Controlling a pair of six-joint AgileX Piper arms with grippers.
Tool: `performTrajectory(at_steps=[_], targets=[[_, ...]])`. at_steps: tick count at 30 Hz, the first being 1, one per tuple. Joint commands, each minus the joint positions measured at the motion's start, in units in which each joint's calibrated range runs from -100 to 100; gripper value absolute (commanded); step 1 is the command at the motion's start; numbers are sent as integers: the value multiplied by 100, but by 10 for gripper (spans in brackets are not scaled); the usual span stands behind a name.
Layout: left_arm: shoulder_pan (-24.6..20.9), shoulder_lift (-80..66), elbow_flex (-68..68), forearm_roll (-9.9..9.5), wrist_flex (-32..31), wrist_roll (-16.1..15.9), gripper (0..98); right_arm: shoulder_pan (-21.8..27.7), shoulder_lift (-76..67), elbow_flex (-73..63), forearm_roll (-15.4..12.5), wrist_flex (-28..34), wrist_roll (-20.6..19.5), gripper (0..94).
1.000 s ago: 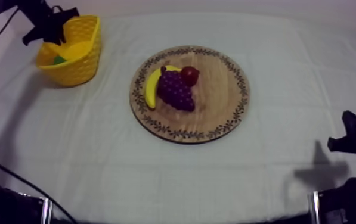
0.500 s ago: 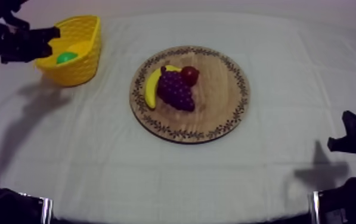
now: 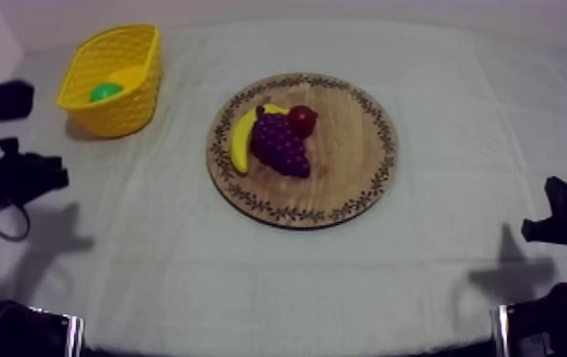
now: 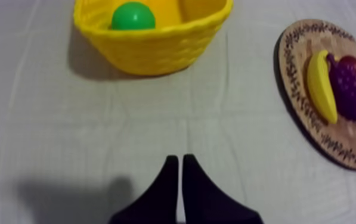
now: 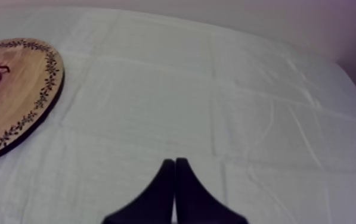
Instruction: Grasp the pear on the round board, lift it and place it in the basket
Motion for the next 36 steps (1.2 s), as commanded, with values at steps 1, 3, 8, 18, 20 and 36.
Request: performTrajectory(at_steps=[1,3,8,18,20,36], targets=[[-122,-1403,1264,159,-132,-399,1,-3,1,3,0,3,0,3],[-246,-2227,1500,74,273,-400,1,-1,1,3,0,3,0,3],[-288,-3783,1606,-73,1039,-445,1,5,1,3,0,3,5,3],[-83,-5010,1476,-356,1823,-170,1,4,1,3,0,3,5,3],[-83,-5037,1472,-362,1842,-123,1,5,1,3,0,3,1,3],[-83,-5063,1469,-370,1860,-79,1,5,1,3,0,3,-1,3]])
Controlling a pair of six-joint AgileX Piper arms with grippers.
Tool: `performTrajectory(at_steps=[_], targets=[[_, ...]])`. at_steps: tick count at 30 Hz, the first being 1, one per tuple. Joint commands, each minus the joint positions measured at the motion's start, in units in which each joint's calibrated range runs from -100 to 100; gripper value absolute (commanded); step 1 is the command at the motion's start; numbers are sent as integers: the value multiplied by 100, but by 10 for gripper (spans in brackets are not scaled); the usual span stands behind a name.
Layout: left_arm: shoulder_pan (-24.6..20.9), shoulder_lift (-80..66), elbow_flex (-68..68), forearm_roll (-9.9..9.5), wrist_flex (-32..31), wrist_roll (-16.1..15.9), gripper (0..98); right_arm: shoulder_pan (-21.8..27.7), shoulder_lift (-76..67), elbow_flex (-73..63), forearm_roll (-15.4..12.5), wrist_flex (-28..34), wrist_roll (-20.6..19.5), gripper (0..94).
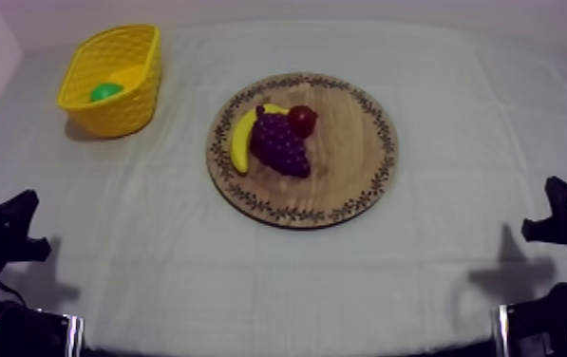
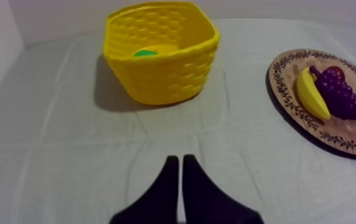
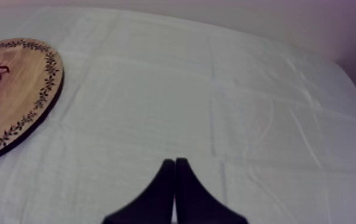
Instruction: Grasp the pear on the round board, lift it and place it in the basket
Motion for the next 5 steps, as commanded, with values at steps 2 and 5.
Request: performTrajectory(at_steps=[2,5], targets=[[-1,0,-1,-1,0,7,1,2,1,3,0,-3,-1,3],[-1,0,-1,-1,0,7,1,2,1,3,0,-3,-1,3]])
